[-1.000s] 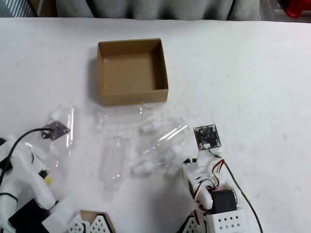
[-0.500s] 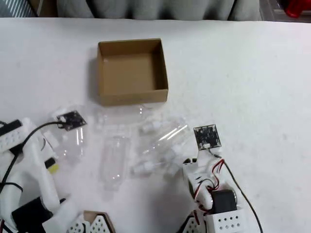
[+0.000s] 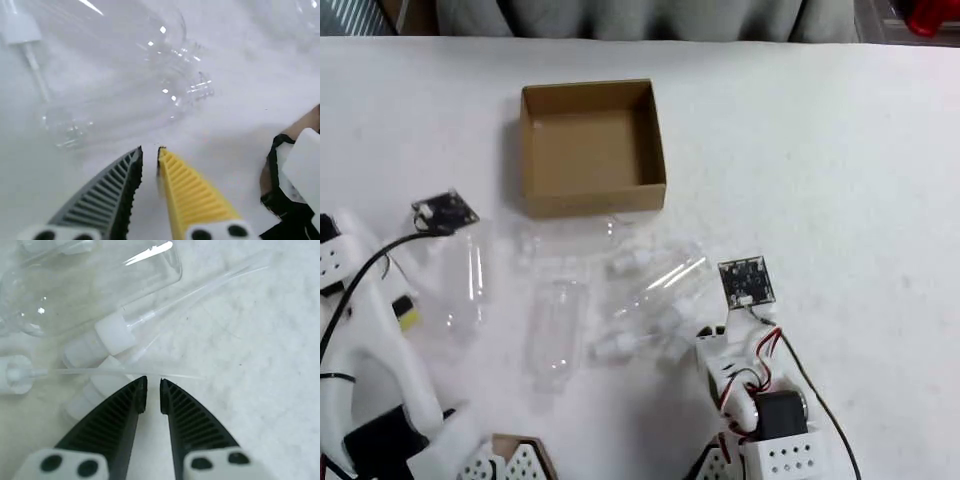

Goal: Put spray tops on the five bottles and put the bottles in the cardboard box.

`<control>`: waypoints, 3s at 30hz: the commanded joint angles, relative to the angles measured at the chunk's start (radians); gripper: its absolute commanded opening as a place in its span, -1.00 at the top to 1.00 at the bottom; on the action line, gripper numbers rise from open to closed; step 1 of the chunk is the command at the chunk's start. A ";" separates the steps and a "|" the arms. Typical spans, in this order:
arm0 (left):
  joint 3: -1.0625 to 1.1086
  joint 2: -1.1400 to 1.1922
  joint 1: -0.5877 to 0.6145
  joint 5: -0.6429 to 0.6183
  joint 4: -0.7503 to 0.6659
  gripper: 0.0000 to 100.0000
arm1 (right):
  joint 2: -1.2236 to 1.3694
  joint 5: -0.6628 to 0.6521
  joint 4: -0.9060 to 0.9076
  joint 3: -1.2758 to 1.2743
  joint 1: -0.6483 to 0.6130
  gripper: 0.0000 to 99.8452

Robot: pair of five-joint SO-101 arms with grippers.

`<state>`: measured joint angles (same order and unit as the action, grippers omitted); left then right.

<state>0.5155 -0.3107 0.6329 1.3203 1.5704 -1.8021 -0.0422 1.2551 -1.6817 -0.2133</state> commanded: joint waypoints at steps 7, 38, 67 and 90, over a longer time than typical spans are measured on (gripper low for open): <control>-0.150 -0.042 0.015 0.222 0.000 0.65 | 0.002 0.000 0.008 -0.009 0.013 0.97; 0.485 -0.035 -0.085 0.796 -0.779 0.22 | 0.002 0.000 0.008 -0.009 0.013 0.97; 0.496 -0.081 0.010 0.450 -0.555 0.49 | 0.002 0.000 0.008 -0.009 0.013 0.97; 0.496 -0.309 0.114 0.068 -0.445 0.48 | 0.002 0.000 0.008 -0.009 0.015 0.97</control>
<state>1.0587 -0.5762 0.6774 1.5673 1.1408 -1.8021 -0.0422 1.2551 -1.6817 -0.2133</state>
